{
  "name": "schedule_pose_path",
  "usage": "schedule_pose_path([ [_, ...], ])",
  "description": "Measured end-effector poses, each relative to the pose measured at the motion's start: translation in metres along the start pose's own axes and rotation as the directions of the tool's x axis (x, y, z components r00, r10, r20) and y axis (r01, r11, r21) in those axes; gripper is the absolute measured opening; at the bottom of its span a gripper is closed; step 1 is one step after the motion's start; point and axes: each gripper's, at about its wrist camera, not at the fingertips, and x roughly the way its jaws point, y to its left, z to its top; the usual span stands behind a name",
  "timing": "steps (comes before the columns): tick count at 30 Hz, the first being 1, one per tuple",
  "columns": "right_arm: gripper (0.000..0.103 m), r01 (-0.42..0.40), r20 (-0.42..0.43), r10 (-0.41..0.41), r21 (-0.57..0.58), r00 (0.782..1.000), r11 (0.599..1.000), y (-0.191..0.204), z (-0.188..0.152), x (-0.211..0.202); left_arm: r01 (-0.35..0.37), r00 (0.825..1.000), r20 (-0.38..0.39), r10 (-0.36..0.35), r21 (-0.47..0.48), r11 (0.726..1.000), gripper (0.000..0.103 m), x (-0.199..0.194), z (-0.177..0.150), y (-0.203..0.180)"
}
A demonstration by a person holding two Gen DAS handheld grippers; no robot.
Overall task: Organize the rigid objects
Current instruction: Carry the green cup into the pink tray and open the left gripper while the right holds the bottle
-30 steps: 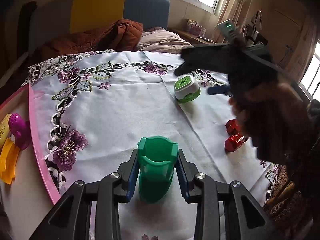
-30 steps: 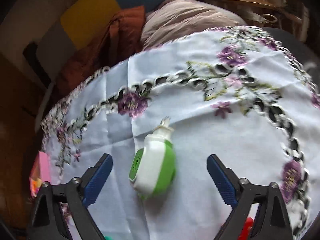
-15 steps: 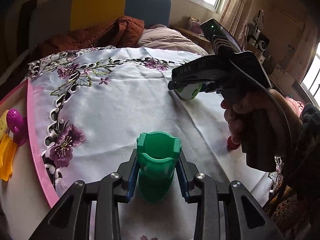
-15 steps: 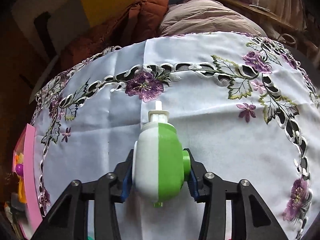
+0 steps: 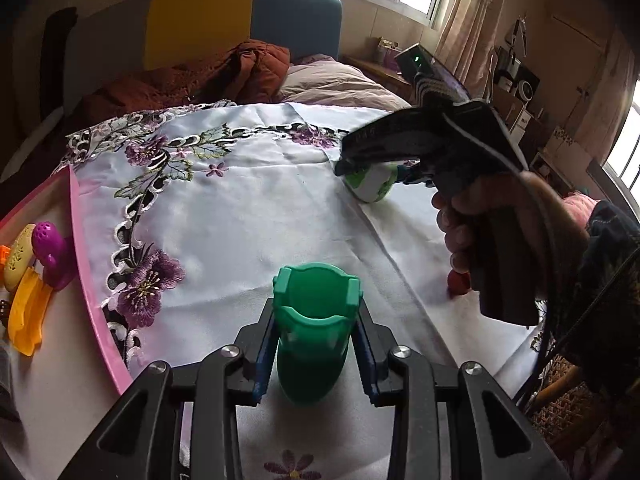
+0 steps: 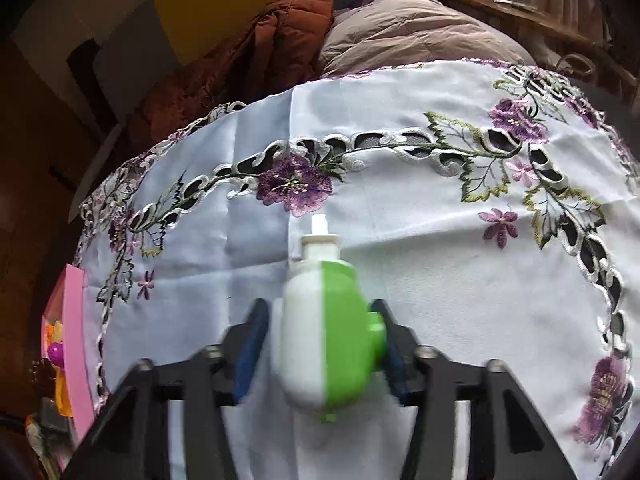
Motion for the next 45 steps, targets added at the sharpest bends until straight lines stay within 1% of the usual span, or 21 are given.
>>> schedule_pose_path([
  [5, 0.043, 0.031, 0.016, -0.03, -0.069, 0.999, 0.997, 0.005, -0.005, 0.001, 0.009, 0.999, 0.031, -0.009, 0.004, 1.0, 0.035, -0.019, 0.0, -0.002],
  [9, 0.043, 0.011, 0.008, -0.011, -0.048, 1.0, 0.999, 0.002, -0.005, 0.003, 0.007, 0.998, 0.07, -0.005, -0.018, 1.0, 0.035, -0.044, -0.001, 0.007],
  [13, 0.043, 0.03, 0.008, -0.03, -0.076, 1.0, 0.997, 0.005, -0.007, 0.002, -0.01, 0.994, 0.108, 0.019, -0.079, 0.997, 0.035, -0.071, -0.004, 0.027],
  [16, 0.043, 0.063, 0.017, -0.061, -0.121, 0.998, 0.991, 0.011, -0.01, 0.003, -0.039, 0.989, 0.136, 0.06, -0.15, 0.988, 0.035, -0.093, -0.008, 0.054],
  [18, 0.043, 0.075, 0.021, -0.073, -0.135, 0.997, 0.988, 0.013, -0.011, 0.003, -0.068, 0.985, 0.142, 0.1, -0.217, 0.974, 0.035, -0.105, -0.011, 0.078],
  [20, 0.043, 0.077, 0.021, -0.074, -0.138, 0.997, 0.988, 0.013, -0.012, 0.002, -0.098, 0.98, 0.139, 0.144, -0.293, 0.951, 0.035, -0.115, -0.017, 0.105],
  [23, 0.043, 0.08, 0.022, -0.078, -0.143, 0.997, 0.986, 0.013, -0.011, 0.002, -0.14, 0.972, 0.128, 0.198, -0.364, 0.921, 0.035, -0.124, -0.025, 0.137],
  [25, 0.043, 0.086, 0.022, -0.084, -0.151, 0.996, 0.985, 0.014, -0.012, 0.003, -0.147, 0.969, 0.123, 0.214, -0.41, 0.9, 0.035, -0.128, -0.026, 0.157],
  [27, 0.043, 0.092, 0.022, -0.09, -0.159, 0.996, 0.983, 0.015, -0.012, 0.003, -0.144, 0.964, 0.136, 0.228, -0.451, 0.881, 0.035, -0.134, -0.024, 0.174],
  [30, 0.043, 0.095, 0.022, -0.092, -0.164, 0.995, 0.982, 0.016, -0.012, 0.003, -0.127, 0.963, 0.151, 0.224, -0.479, 0.869, 0.035, -0.133, -0.013, 0.19],
  [32, 0.043, 0.096, 0.021, -0.094, -0.168, 0.995, 0.981, 0.016, -0.011, 0.003, -0.107, 0.966, 0.154, 0.207, -0.491, 0.865, 0.035, -0.127, -0.002, 0.199],
  [37, 0.043, 0.1, 0.02, -0.098, -0.175, 0.995, 0.979, 0.016, -0.011, 0.003, -0.1, 0.966, 0.151, 0.211, -0.533, 0.84, 0.035, -0.105, 0.029, 0.227],
  [41, 0.043, 0.1, 0.019, -0.098, -0.181, 0.995, 0.978, 0.016, -0.011, 0.004, -0.085, 0.969, 0.15, 0.198, -0.547, 0.833, 0.035, -0.088, 0.047, 0.241],
  [42, 0.043, 0.1, 0.019, -0.098, -0.182, 0.995, 0.978, 0.016, -0.011, 0.003, -0.083, 0.97, 0.144, 0.195, -0.557, 0.827, 0.035, -0.083, 0.052, 0.244],
  [44, 0.043, 0.1, 0.019, -0.099, -0.185, 0.995, 0.978, 0.017, -0.011, 0.003, -0.055, 0.977, 0.137, 0.163, -0.578, 0.814, 0.035, -0.068, 0.06, 0.253],
  [45, 0.043, 0.1, 0.019, -0.098, -0.186, 0.995, 0.977, 0.017, -0.011, 0.003, -0.054, 0.978, 0.132, 0.163, -0.592, 0.804, 0.035, -0.063, 0.063, 0.256],
])
